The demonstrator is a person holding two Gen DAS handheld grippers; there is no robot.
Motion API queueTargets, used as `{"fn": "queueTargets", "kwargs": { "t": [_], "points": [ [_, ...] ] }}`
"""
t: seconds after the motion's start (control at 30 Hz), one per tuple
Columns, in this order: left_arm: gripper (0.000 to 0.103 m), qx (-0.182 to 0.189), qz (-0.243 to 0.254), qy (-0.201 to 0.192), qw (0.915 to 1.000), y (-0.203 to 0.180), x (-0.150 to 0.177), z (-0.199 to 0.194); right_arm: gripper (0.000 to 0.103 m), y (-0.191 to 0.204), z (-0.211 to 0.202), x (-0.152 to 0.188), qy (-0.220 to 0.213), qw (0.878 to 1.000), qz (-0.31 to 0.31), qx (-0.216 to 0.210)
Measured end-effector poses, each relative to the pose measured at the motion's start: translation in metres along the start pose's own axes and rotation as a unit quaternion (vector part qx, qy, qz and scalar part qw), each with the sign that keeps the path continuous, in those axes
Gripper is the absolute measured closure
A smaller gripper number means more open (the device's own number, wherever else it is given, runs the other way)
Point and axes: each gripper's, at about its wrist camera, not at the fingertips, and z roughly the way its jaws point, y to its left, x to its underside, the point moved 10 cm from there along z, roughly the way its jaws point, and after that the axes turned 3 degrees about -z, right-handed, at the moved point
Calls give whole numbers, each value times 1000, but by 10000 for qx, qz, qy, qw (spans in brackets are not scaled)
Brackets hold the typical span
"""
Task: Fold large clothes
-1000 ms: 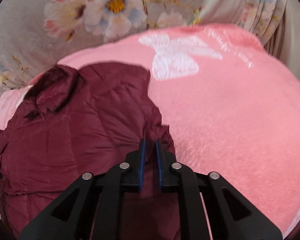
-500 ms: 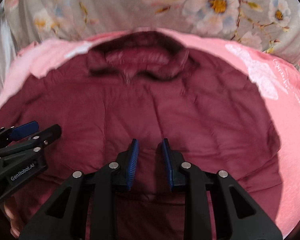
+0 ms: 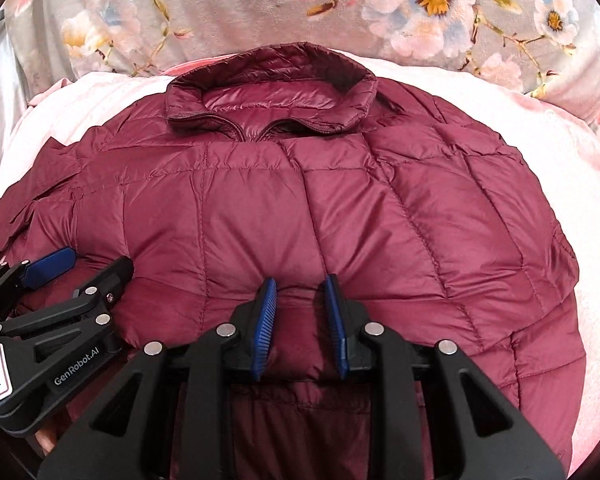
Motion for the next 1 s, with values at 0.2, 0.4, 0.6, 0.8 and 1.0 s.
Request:
{"fn": "queueTargets", "kwargs": {
  "t": [0.2, 0.4, 0.6, 0.8, 1.0],
  "points": [
    [36, -37, 7, -5, 10000, -1, 0, 1, 79, -1, 1, 0, 4, 10000, 10, -15],
    [32, 304, -465, 24, 9985, 17, -2, -11, 78, -4, 0, -2, 17, 9999, 89, -131],
    [31, 750, -2021, -12, 9765, 133, 3, -66, 64, 2, -50, 6, -271, 9996, -72, 56],
    [30, -345, -3717, 118, 9276, 329, 59, -82, 61, 29, -80, 35, -215, 9994, -94, -266],
    [30, -995, -4528, 11, 8860, 430, 107, -96, 60, 47, -82, 53, -90, 9995, -159, -272]
  ]
}}
